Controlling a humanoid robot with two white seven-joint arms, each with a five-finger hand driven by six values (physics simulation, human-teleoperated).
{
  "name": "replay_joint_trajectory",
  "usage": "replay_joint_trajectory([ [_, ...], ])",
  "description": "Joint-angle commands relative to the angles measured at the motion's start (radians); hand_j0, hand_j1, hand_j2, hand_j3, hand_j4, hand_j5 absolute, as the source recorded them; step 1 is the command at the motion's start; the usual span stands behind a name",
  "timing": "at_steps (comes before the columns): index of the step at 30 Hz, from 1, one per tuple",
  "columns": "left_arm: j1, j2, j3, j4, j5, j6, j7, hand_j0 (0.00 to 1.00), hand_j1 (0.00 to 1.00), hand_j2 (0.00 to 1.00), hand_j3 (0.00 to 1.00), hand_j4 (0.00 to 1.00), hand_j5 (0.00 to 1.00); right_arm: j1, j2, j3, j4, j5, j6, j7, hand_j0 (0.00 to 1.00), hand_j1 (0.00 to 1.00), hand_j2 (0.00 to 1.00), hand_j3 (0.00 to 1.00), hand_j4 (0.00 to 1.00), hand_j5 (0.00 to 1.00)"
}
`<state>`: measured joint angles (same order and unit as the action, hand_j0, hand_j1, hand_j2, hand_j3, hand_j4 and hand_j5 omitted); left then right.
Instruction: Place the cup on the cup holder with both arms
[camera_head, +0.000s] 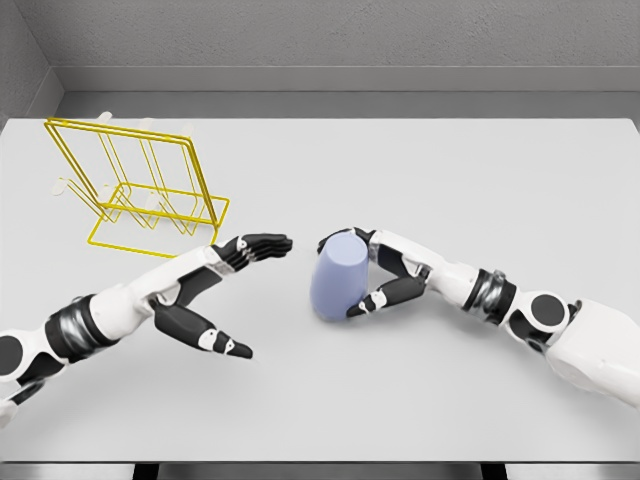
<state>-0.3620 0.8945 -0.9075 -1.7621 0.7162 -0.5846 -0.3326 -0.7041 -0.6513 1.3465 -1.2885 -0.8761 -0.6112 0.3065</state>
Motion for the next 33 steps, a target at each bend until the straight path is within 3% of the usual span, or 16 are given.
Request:
replay_joint_trajectory([
  [1,0.002,0.015,0.013,0.000,0.005,0.002,0.000,1.00,1.00,1.00,1.00,1.00,1.00,0.000,0.001,-0.001,0.011,-0.003,0.000,0.000,0.90,0.90,0.90,0.90,0.90,0.90],
  [4,0.006,0.012,0.013,0.001,-0.003,0.006,0.001,1.00,1.00,1.00,1.00,1.00,1.00,0.000,0.002,-0.001,0.012,-0.003,0.000,0.000,0.93,0.93,0.93,0.93,0.93,0.93],
  [10,0.031,0.014,0.091,0.003,-0.003,0.060,-0.002,1.00,1.00,1.00,1.00,1.00,1.00,-0.006,0.004,-0.001,0.014,-0.003,0.000,-0.001,1.00,1.00,1.00,1.00,1.00,1.00],
  [19,0.026,0.003,0.127,0.003,0.011,0.058,0.001,1.00,1.00,1.00,1.00,1.00,1.00,-0.038,-0.011,-0.003,0.014,-0.003,0.000,-0.001,1.00,1.00,1.00,1.00,1.00,1.00],
  [23,0.026,-0.060,0.124,0.009,0.022,0.104,0.003,1.00,1.00,1.00,1.00,1.00,1.00,-0.044,-0.065,-0.003,0.014,-0.003,0.000,-0.001,1.00,1.00,1.00,1.00,1.00,1.00],
  [25,0.026,-0.115,0.117,0.035,0.006,0.138,0.004,1.00,1.00,1.00,1.00,1.00,1.00,-0.049,-0.123,-0.003,0.012,-0.003,0.000,0.000,1.00,1.00,1.00,1.00,1.00,1.00],
  [29,0.025,-0.137,0.125,0.043,-0.067,0.269,0.010,1.00,1.00,1.00,1.00,1.00,1.00,-0.095,-0.206,-0.001,0.012,-0.004,0.000,0.000,1.00,1.00,1.00,1.00,1.00,1.00],
  [31,0.023,-0.151,0.127,0.047,-0.075,0.321,0.052,1.00,1.00,1.00,1.00,1.00,1.00,-0.107,-0.251,-0.001,0.012,-0.003,0.000,0.000,1.00,1.00,1.00,1.00,1.00,1.00],
  [33,0.023,-0.184,0.170,0.067,-0.104,0.365,0.073,1.00,1.00,1.00,1.00,1.00,1.00,-0.121,-0.303,0.002,0.012,-0.004,0.000,0.000,1.00,1.00,1.00,1.00,1.00,1.00],
])
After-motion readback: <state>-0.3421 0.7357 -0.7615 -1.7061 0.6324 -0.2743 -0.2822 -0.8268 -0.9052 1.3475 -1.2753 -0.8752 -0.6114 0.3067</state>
